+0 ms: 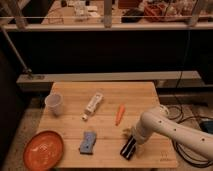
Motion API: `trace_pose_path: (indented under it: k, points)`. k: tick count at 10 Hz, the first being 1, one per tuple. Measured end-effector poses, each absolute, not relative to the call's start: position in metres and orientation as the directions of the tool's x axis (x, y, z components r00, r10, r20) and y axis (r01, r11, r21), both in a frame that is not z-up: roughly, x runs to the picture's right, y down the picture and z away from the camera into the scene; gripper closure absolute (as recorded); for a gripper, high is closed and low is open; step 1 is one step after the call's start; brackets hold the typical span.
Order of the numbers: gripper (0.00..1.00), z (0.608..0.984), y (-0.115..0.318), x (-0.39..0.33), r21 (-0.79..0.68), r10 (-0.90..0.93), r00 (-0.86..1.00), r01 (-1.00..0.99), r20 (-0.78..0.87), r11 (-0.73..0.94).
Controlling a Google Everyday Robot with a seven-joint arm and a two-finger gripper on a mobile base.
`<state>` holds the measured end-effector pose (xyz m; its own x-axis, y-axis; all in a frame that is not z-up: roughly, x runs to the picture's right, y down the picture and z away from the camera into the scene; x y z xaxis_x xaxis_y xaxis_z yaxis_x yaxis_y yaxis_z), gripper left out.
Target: Place the eraser in the ceramic cup
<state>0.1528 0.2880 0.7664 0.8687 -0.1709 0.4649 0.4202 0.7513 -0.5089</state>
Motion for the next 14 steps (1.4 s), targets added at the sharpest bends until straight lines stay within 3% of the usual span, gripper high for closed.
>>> trace_pose_path:
  k: [3,6,12,14]
  points:
    - [0.20,0.769,0.298,0.153,-0.517,-0.153,0.872,0.407,0.465,0.753]
    - [0.34,0.770,0.306,0.150,-0.526,-0.144,0.872,0.406,0.468,0.747]
    - [0.93,0.767,0.312,0.149,-0.530,-0.135,0.872,0.401,0.470,0.748]
    - [1.00,0.767,0.312,0.149,-0.529,-0.135,0.872,0.401,0.470,0.748]
